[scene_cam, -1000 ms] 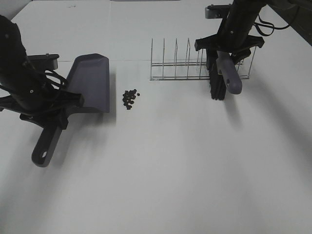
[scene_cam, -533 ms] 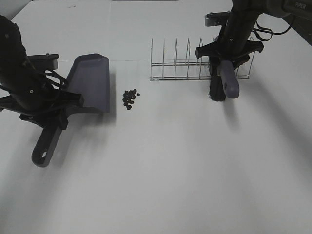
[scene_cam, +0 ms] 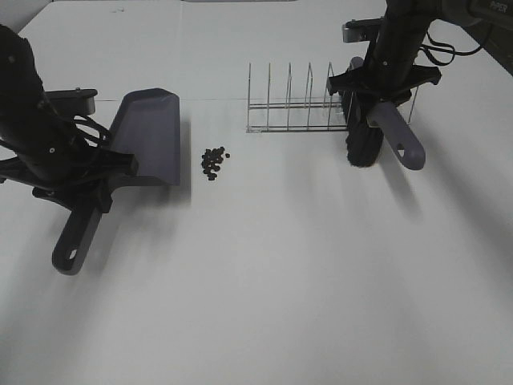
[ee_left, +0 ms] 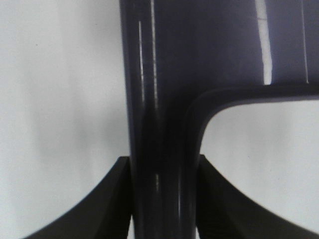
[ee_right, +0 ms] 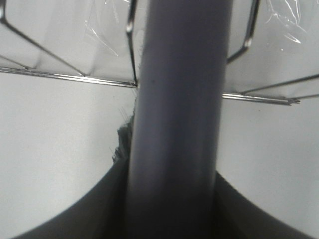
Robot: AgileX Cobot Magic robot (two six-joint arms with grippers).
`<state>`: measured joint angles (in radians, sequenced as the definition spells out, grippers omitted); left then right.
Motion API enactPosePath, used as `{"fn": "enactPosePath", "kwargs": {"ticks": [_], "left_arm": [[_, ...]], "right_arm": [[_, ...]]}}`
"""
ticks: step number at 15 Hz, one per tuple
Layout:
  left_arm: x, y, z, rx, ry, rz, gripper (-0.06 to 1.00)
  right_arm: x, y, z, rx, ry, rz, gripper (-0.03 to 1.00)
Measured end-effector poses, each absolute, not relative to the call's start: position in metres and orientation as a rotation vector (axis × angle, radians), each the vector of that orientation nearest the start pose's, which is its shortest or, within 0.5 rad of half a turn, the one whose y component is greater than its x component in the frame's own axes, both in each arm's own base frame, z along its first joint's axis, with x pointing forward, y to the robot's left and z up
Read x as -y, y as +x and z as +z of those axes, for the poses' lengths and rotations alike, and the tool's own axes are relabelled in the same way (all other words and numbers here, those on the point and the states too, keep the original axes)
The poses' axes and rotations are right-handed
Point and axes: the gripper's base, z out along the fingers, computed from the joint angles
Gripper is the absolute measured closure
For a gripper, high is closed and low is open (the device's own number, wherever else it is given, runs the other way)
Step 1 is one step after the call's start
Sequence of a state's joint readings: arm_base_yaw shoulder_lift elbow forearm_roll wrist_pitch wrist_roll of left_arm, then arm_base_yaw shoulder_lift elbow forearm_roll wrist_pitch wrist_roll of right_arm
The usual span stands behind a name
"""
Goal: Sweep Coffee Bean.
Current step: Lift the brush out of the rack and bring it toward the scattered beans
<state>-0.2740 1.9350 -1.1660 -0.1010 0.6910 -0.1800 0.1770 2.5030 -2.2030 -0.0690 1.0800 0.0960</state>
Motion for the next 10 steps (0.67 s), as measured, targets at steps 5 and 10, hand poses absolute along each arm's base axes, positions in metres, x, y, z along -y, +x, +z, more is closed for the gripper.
{"fn": "enactPosePath", "kwargs": {"ticks": [5,10], "left_arm": [[0.104,0.348,0.143,-2.96,0.033,-0.17,0.6],[0.103,0.348,0.143,-2.96,0.043,-0.161,0.6]], "right_arm": [[-0.087,0.516,0.197,-2.809,-0.126,-0.026,0.66],[-0.088,0.51,0.27,-2.644,-0.112,0.018,0.66]]}}
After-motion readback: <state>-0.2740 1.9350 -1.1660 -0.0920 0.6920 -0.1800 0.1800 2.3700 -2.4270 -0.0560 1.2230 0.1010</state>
